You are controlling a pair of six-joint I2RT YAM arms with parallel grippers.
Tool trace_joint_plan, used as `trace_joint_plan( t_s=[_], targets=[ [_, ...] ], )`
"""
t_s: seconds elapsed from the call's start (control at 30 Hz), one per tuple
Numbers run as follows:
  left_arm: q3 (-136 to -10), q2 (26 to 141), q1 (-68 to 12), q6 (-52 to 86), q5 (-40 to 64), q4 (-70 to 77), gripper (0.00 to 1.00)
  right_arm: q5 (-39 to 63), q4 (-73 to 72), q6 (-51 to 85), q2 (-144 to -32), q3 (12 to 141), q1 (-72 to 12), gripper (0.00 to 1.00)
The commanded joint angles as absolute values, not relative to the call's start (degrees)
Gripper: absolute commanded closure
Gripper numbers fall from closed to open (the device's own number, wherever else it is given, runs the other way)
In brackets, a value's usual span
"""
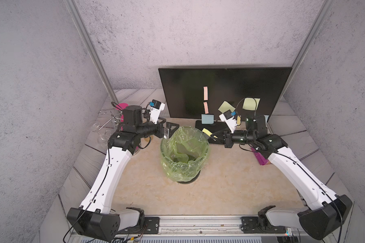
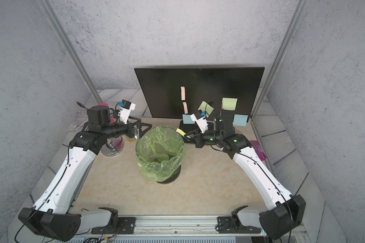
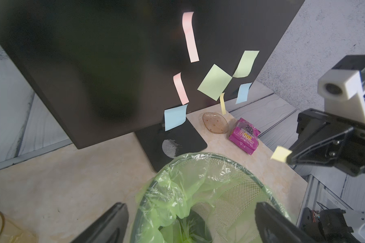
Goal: Remove the sticky note from the monitor
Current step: Place the sticky note in the trash bin.
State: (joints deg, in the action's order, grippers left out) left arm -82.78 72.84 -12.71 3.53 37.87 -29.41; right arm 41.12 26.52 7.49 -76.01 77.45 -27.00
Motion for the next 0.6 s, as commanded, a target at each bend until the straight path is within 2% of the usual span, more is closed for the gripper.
trace_joint_plan(
  t_s=[0.0, 0.1, 0.2, 0.3, 0.37, 0.5, 0.57],
  targets=[
    [-83.5, 70.9, -12.4, 4.3, 36.1, -28.7, 0.00, 33.7, 30.3, 3.5, -79.5, 81.3, -31.4, 1.00],
    [-83.5, 70.8, -12.2, 4.4, 36.5, -28.6, 0.00, 28.7, 31.6, 2.6, -83.8, 84.5, -35.1, 0.96],
    [-83.3, 70.6, -12.1, 4.3, 36.8, -28.7, 0.00, 25.6, 32.1, 2.7, -86.9, 86.7, -36.9, 0.87],
    [-83.2, 70.6, -11.9, 4.1, 37.4, -29.0, 0.00, 24.1, 31.8, 2.7, -88.2, 88.2, -37.9, 0.64],
    [-83.2, 70.7, -11.8, 3.9, 37.9, -29.2, 0.00, 22.9, 31.6, 2.8, -87.6, 88.6, -37.9, 0.56],
    [-83.1, 70.7, -11.6, 3.5, 38.9, -29.4, 0.00, 16.0, 31.8, 3.0, -83.2, 87.6, -36.8, 0.50],
    [-83.1, 70.8, -11.6, 3.4, 39.3, -29.5, 0.00, 15.5, 31.7, 4.3, -80.2, 86.0, -33.2, 0.49]
  ],
)
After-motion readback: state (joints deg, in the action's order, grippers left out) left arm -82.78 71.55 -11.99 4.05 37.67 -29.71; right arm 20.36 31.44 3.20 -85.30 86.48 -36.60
